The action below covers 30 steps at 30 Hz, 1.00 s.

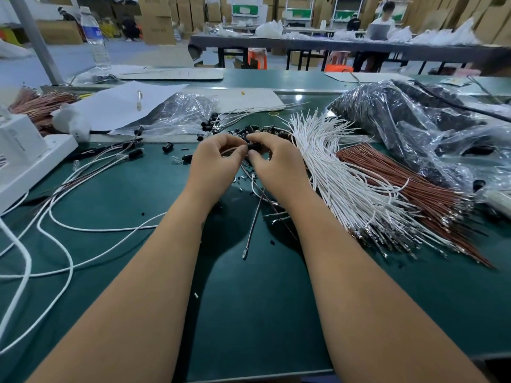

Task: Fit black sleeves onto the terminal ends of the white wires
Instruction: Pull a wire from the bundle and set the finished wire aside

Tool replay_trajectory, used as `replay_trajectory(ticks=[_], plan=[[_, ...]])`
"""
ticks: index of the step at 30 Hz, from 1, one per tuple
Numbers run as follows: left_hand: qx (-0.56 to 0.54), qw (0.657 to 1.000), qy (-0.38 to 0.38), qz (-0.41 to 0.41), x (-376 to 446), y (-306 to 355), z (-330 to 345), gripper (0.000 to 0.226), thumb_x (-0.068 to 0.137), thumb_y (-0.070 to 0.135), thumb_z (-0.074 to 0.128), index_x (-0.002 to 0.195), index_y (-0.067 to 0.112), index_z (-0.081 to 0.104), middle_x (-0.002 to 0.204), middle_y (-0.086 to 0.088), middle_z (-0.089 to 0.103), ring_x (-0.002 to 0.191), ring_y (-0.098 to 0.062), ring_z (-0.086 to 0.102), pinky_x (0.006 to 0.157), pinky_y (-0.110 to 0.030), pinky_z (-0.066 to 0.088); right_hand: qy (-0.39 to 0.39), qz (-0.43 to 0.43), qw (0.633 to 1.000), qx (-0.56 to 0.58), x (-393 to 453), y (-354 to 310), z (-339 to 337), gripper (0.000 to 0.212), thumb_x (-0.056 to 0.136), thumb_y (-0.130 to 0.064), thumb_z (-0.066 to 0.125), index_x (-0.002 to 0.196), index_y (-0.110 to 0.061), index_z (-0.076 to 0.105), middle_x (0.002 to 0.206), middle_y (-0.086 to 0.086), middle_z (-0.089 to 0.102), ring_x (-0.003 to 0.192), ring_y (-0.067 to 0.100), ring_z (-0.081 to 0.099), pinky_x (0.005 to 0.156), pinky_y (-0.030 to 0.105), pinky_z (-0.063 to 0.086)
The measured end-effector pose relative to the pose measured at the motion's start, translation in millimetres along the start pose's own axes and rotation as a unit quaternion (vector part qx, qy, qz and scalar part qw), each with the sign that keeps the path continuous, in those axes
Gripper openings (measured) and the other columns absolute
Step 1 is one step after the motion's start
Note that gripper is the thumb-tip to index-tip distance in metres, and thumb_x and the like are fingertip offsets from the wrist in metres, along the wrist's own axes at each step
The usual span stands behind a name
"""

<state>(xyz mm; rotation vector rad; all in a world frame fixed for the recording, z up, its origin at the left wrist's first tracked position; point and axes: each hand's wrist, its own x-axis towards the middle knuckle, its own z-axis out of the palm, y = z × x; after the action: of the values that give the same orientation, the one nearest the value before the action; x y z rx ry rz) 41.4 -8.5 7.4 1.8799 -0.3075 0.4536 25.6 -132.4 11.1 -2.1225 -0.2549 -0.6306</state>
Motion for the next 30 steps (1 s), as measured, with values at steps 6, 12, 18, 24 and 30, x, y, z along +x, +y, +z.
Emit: replay_trajectory(ticks=[6, 12, 18, 24, 30], plan=[[0.201, 0.975, 0.010, 0.097, -2, -4, 2, 0.016, 0.087, 0.009, 0.062, 0.102, 0.008, 0.070, 0.100, -0.008, 0.069, 0.100, -0.028, 0.058, 0.093, -0.040, 0.045, -0.032, -0.013, 0.997, -0.063, 1, 1, -1, 0.020, 0.092, -0.014, 0.059, 0.110, -0.016, 0.068, 0.104, 0.002, 0.069, 0.098, 0.020, 0.059, 0.086, 0.035, 0.047], [0.374, 0.920, 0.099, 0.063, 2, -13, -12, 0.016, 0.094, 0.016, 0.052, 0.102, 0.013, 0.064, 0.105, -0.009, 0.066, 0.103, -0.031, 0.053, 0.083, -0.036, 0.035, 0.008, 0.000, 0.985, -0.172, 3, 3, -8, 0.020, 0.098, -0.023, 0.052, 0.114, -0.017, 0.062, 0.086, 0.000, 0.066, 0.074, 0.018, 0.058, 0.055, 0.026, 0.037], [0.412, 0.898, 0.152, -0.023, 0, -15, -24, 0.025, 0.087, 0.011, 0.049, 0.110, 0.013, 0.060, 0.112, -0.011, 0.060, 0.112, -0.031, 0.048, 0.093, -0.040, 0.030, 0.017, 0.026, 0.985, -0.170, 4, 3, -14, 0.019, 0.100, -0.022, 0.049, 0.112, -0.013, 0.062, 0.079, -0.002, 0.061, 0.071, 0.019, 0.057, 0.052, 0.026, 0.034], [0.221, 0.958, -0.008, 0.183, -4, 1, 3, 0.036, 0.088, 0.001, 0.050, 0.123, 0.009, 0.056, 0.117, -0.009, 0.063, 0.108, -0.026, 0.056, 0.093, -0.032, 0.042, -0.027, -0.024, 0.996, -0.077, 0, -4, -3, 0.021, 0.096, -0.019, 0.051, 0.111, -0.020, 0.065, 0.100, 0.001, 0.071, 0.093, 0.023, 0.063, 0.078, 0.041, 0.051], [0.135, 0.980, 0.035, 0.140, -4, -2, -4, 0.028, 0.088, 0.002, 0.054, 0.110, 0.010, 0.069, 0.100, -0.003, 0.072, 0.093, -0.018, 0.064, 0.082, -0.027, 0.049, -0.013, -0.021, 1.000, -0.017, 0, 1, -1, 0.018, 0.089, -0.017, 0.063, 0.107, -0.020, 0.061, 0.078, -0.014, 0.058, 0.074, 0.009, 0.055, 0.068, 0.030, 0.048]])
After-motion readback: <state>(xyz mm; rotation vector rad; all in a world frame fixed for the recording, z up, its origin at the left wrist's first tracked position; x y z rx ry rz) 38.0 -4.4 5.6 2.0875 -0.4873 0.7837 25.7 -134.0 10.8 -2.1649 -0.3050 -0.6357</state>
